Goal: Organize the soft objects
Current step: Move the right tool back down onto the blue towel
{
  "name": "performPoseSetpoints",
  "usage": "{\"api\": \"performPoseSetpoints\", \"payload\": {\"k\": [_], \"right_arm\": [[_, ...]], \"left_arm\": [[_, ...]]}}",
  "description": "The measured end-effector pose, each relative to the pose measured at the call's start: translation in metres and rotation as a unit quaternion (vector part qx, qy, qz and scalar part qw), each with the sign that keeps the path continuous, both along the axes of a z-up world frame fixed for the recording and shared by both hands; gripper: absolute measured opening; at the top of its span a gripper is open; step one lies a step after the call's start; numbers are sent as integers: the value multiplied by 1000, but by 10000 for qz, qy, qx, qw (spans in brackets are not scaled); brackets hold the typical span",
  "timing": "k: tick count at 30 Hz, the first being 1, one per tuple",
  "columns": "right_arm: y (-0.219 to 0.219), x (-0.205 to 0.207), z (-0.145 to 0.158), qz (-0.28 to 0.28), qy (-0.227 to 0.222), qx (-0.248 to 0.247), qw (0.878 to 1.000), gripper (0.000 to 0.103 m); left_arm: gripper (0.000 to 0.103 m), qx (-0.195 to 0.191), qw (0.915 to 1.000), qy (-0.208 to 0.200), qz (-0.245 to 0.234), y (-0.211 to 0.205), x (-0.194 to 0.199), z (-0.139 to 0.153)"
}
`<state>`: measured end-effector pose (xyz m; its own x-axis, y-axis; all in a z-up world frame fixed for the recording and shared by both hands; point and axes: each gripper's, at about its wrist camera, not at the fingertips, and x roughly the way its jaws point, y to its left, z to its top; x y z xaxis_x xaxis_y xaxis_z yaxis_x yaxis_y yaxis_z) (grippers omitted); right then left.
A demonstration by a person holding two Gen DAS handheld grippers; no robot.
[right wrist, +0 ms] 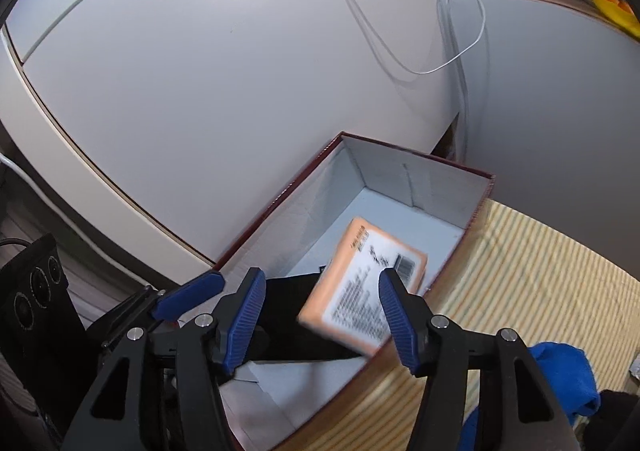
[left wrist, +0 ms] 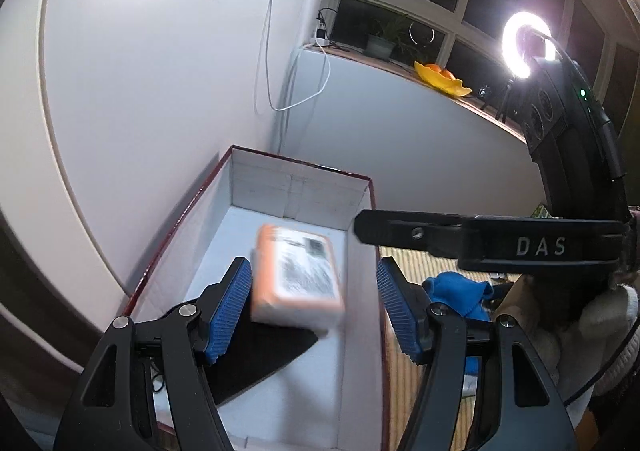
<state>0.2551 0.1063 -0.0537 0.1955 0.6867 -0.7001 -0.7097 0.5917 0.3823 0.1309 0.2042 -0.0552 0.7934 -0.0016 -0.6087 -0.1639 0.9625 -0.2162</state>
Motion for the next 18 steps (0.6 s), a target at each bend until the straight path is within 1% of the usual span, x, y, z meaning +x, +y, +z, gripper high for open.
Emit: {"api": "performPoseSetpoints", "payload": {"k": [4, 6, 9, 11, 15, 18], "right_arm": [[-22, 1, 3, -95, 29, 43, 9999, 59], [-38, 0, 4, -119, -54, -31, 9999, 59], [-67, 0, 8, -190, -177, -95, 9996, 59], [-95, 2, 9, -310, -223, -120, 9992, 61], [-138, 11, 5, -555, -98, -217, 9982, 62], [-167, 17, -2, -720, 6, -323, 9969, 62]], "left_arm": [[64, -80, 9999, -48, -129, -11, -5, 2], [64, -98, 9996, -59, -245, -20, -7, 4], [64, -121, 9987, -109, -478, -39, -9, 6], [64, -165, 9976, -134, -653, -53, -8, 7], [64, -206, 9944, -88, -1035, -86, -3, 3], [64, -360, 9913, 8, -1264, -105, 4, -5]]}}
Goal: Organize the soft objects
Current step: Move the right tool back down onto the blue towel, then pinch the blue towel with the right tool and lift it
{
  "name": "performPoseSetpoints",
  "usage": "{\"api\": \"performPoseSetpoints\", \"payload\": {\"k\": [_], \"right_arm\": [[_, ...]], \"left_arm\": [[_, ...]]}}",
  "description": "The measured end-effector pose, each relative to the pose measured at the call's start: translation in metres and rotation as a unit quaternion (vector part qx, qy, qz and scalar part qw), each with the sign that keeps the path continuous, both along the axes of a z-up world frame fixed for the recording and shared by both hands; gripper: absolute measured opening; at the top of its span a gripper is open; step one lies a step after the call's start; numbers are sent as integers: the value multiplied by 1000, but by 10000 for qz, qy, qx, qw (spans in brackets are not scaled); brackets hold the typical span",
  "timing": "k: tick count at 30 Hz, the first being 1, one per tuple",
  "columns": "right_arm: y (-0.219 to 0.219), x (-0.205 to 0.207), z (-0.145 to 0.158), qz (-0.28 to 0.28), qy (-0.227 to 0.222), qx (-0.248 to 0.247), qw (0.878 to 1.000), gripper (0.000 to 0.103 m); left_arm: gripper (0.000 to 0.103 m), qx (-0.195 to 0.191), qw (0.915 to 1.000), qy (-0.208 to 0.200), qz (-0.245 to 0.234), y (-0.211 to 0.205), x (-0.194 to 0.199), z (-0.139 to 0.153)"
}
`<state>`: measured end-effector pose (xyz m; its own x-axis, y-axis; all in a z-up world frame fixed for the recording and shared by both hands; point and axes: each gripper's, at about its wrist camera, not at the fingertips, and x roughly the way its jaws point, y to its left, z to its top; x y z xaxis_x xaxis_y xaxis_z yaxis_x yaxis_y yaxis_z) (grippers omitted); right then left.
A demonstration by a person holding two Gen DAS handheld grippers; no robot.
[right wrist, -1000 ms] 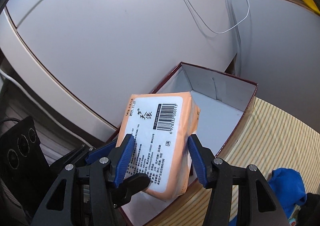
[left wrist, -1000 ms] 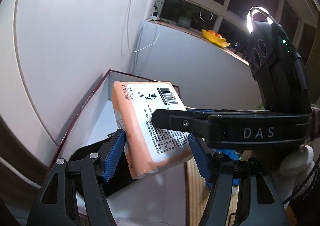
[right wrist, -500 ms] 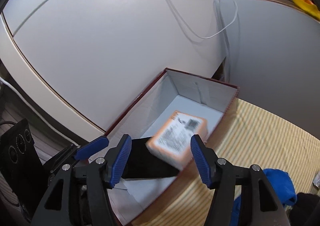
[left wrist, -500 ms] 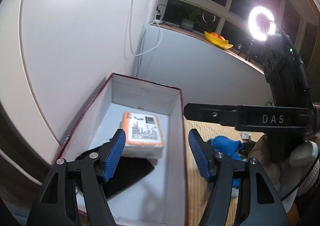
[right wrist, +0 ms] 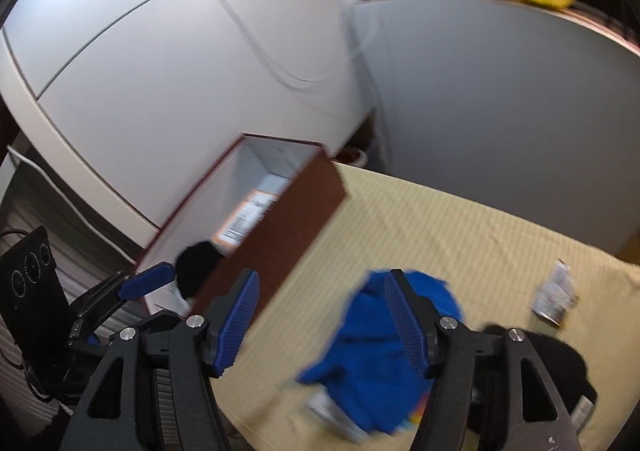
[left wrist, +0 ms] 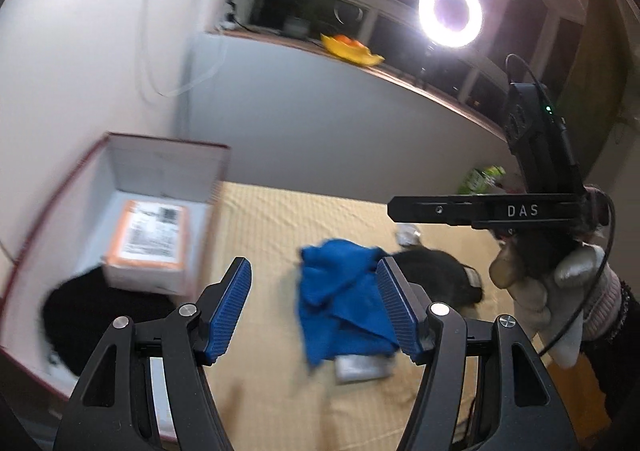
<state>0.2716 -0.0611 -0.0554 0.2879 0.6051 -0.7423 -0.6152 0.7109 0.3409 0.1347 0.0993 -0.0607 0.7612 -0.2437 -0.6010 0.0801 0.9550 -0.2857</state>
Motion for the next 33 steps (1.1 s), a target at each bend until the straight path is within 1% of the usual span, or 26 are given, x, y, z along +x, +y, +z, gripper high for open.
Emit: {"api": "performPoseSetpoints", "payload": {"k": [4, 7, 10, 15, 20, 26, 33], "right_arm": [[-24, 7, -15, -134, 287, -36, 9995, 62], [-35, 9, -25, -126, 481, -20, 9988, 62], [-36, 10, -38, -60, 701, 23, 9975, 62], [-26, 13, -72, -41, 1159, -28, 9932, 62], [-19, 17, -94, -69, 1312, -108, 9913, 62], [-17, 25, -106, -178, 1364, -176, 9903, 62], [-8, 32, -120, -196, 1436, -282, 9890, 62]], "left_arm": [[64, -98, 9997, 194, -140, -19, 8, -16], [64, -141, 9991, 365, -190, -31, 13, -29], [64, -136, 9982, 531, -253, -41, 17, -41], [64, -111, 9964, 788, -296, -51, 27, -62], [64, -114, 9949, 957, -313, -52, 38, -76], [64, -142, 9926, 1169, -304, -53, 55, -91], [64, -159, 9909, 1270, -415, -58, 66, -103]]}}
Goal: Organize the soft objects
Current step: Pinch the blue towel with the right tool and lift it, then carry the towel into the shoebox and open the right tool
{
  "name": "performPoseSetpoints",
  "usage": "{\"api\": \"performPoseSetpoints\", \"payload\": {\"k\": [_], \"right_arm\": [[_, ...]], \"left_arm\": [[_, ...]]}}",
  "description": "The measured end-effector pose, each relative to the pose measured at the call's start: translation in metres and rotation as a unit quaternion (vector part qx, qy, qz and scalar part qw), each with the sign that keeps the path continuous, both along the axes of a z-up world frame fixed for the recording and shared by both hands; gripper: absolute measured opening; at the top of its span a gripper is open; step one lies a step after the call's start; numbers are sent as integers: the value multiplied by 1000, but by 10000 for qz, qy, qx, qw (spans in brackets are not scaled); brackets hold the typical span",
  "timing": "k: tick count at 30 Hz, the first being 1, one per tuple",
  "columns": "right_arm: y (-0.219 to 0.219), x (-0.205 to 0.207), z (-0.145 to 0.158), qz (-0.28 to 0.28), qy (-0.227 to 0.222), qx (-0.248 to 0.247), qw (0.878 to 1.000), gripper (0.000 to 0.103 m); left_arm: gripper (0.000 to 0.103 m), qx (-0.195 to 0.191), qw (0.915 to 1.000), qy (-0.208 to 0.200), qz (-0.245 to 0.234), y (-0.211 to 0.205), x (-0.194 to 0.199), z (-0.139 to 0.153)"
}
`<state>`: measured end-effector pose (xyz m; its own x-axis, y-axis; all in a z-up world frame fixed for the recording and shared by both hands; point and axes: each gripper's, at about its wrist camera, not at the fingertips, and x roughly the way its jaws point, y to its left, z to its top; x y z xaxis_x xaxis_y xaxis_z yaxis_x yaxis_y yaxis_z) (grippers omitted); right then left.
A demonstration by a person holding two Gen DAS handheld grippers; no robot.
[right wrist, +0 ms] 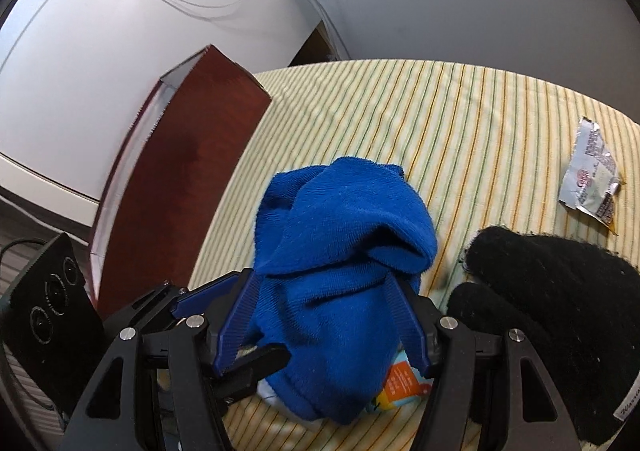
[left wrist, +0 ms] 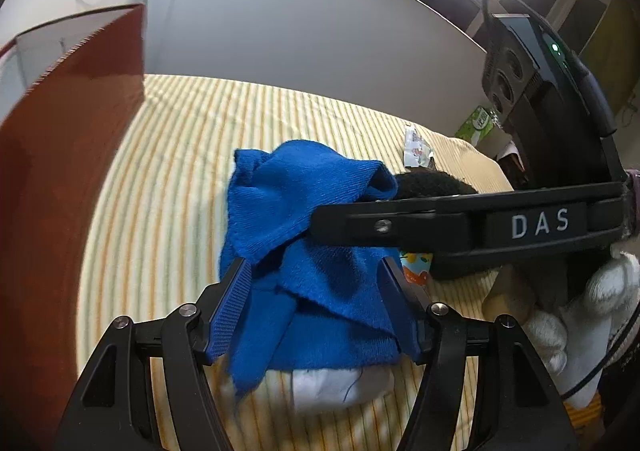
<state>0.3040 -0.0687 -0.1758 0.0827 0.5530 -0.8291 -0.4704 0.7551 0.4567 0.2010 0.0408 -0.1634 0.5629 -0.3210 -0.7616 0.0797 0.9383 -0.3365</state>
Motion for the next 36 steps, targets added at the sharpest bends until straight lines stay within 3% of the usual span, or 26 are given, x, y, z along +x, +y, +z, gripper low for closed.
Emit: {"api": "performPoseSetpoints", "payload": {"k": [2, 3, 6, 11, 18, 25, 36], "right_arm": [[3, 1, -2, -20, 38, 37, 10000, 62], [4, 2, -2, -31, 62, 67, 10000, 62], [8, 3, -4, -19, 119, 175, 9998, 61], [15, 1, -8, 67, 270, 284, 9992, 37], [16, -8, 2, 71, 227, 457, 9987, 35], [9, -24, 46, 139, -151, 644, 9977, 35], [14, -41, 91, 209, -537, 839, 9948, 35]], "left_arm": [[62, -60, 10000, 21, -16, 0, 2, -2], [54, -125, 9999, 39, -42, 0, 2, -3], [45, -246, 9996, 51, -94, -1, 4, -4], [30, -289, 9993, 0, -226, -7, 6, -2], [28, -245, 9990, -234, -299, -9, -1, 17], [28, -196, 9967, -682, -397, -7, -14, 56], [27, -10, 9929, -1146, -322, -5, -32, 91]]}}
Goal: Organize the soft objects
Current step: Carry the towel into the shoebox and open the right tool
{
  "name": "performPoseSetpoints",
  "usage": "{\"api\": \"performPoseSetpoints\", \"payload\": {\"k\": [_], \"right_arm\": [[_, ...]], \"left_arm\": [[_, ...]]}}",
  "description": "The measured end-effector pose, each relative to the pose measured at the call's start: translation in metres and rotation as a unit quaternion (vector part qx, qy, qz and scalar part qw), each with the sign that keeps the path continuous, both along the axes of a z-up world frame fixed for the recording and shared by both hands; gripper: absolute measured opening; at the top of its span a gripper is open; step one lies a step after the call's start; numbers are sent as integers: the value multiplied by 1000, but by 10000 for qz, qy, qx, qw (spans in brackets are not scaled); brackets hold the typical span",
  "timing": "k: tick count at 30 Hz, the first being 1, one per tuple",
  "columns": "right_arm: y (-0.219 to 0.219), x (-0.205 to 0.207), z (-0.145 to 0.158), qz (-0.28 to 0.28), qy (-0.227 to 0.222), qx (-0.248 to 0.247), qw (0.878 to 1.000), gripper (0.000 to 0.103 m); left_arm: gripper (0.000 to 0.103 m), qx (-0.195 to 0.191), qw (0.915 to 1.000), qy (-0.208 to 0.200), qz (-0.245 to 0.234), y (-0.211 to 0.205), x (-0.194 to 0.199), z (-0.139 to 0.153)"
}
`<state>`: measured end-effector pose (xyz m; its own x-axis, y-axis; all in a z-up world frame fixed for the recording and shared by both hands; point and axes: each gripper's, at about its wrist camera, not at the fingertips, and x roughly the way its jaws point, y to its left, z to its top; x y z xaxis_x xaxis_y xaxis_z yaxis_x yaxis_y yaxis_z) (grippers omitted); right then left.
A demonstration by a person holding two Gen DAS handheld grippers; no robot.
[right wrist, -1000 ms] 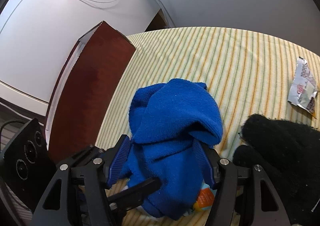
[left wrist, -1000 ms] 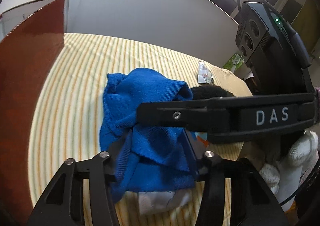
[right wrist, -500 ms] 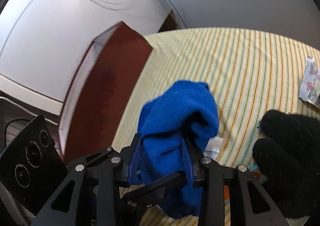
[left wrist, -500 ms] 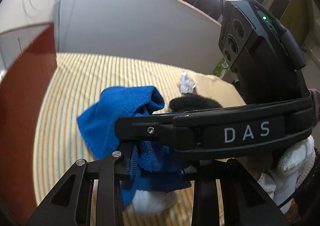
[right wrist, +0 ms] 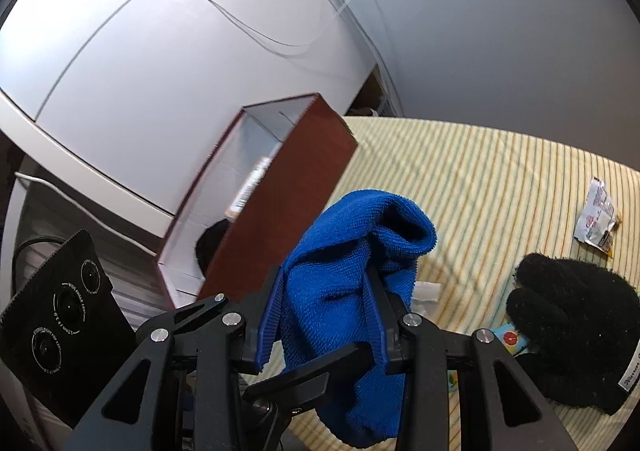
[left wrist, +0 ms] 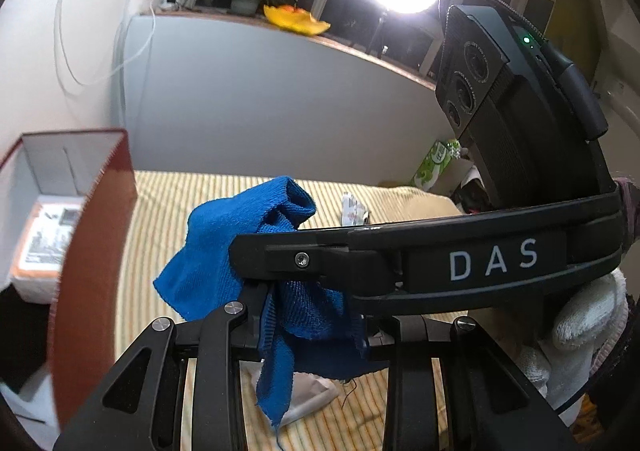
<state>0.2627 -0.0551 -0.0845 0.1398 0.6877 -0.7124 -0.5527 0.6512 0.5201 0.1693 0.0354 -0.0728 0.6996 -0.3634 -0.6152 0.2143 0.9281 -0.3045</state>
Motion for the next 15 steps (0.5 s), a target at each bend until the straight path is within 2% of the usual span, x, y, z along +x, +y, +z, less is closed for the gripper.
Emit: {"api": "performPoseSetpoints", "payload": {"k": [7, 15], "right_arm": [[36, -11, 25, 292, -187, 251, 9991, 35], [101, -24, 44, 820, -323, 503, 9948, 35]], "left_arm": [[28, 162, 9991, -310, 227, 30, -15, 28], [28, 418, 9950, -538, 736, 83, -40, 47]]}}
